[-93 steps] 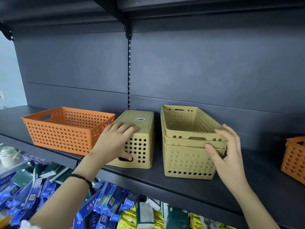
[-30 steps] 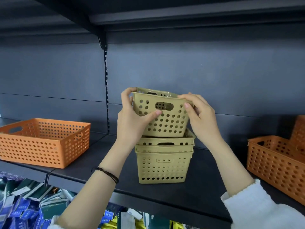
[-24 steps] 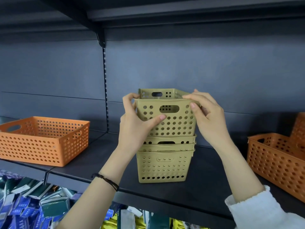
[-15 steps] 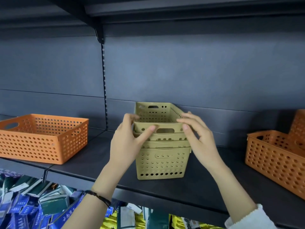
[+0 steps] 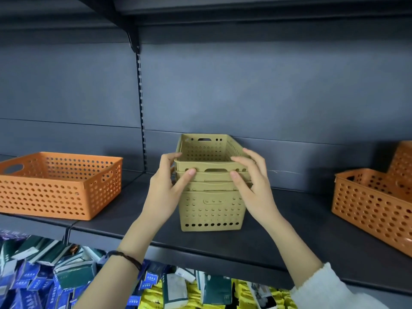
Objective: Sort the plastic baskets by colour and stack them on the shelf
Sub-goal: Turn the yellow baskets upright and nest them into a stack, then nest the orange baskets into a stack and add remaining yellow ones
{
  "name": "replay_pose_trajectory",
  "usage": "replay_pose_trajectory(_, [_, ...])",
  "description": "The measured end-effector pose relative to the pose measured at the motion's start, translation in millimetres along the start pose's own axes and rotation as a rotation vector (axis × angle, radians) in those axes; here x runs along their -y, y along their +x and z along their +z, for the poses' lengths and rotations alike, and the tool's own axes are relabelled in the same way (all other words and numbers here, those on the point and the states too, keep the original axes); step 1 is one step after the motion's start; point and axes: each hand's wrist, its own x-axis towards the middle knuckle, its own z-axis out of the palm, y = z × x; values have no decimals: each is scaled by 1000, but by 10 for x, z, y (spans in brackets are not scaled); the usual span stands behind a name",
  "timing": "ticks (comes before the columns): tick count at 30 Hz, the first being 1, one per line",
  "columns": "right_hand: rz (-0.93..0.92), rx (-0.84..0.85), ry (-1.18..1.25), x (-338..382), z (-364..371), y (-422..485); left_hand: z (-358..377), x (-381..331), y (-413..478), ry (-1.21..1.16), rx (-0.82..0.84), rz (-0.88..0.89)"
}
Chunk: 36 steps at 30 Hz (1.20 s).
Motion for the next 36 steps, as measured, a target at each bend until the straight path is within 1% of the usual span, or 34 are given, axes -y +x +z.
replay_pose_trajectory(2, [13, -2, -16, 28, 21, -1, -75, 9, 22, 147, 12, 46])
replay_pose_trajectory(4, [40, 33, -35, 65, -30, -4, -129, 5, 49, 381, -32, 163])
replay_pose_trajectory(6, [62, 96, -71, 119, -142, -19, -130, -46, 76, 590, -82, 389])
replay_pose_trajectory(7, [73, 120, -93, 149, -218, -31, -109, -91, 91, 659, -86, 509])
replay_pose_trajectory(9, [97, 148, -166, 170, -421, -81, -11, -227, 98, 746, -35, 717])
replay_pose_trajectory(11, [106, 196, -327, 135, -698, -168, 165, -377, 65, 816, 74, 883])
replay_pose_trajectory(12, [102, 236, -459, 99, -865, -217, 276, -450, 39, 856, 132, 935])
replay_pose_trajectory(15, [86, 368, -877, -71, -1412, -409, 650, -683, -66, 957, 228, 1014])
replay_pose_trajectory(17, [106, 410, -1008, -179, -1798, -551, 931, -860, -149, 956, 243, 1035])
replay_pose_trajectory(19, [97, 410, -1060, -245, -2201, -669, 1255, -1058, -228, 949, 292, 1009])
replay_pose_trajectory(21, [67, 353, -1098, -292, -2614, -759, 1621, -1245, -285, 953, 359, 949])
replay_pose_trajectory(23, [52, 295, -1109, -317, -2991, -833, 1974, -1426, -331, 906, 383, 871])
replay_pose_trajectory(25, [21, 226, -1086, -339, -3341, -889, 2312, -1616, -398, 733, 354, 764])
replay_pose_trajectory(28, [-8, 30, -1104, -418, -3829, -972, 2771, -1901, -468, 416, 417, 483])
replay_pose_trajectory(30, [66, -148, -1144, -490, -4118, -1028, 3065, -2060, -443, 220, 496, 307])
replay_pose_trajectory(32, [216, -299, -1125, -564, -4315, -1078, 3305, -2187, -407, 33, 529, 204])
replay_pose_trajectory(34, [353, -360, -1063, -642, -4412, -1113, 3481, -2278, -393, -118, 545, 140])
replay_pose_trajectory(36, [394, -389, -1042, -701, -4443, -1126, 3592, -2340, -385, -206, 559, 123])
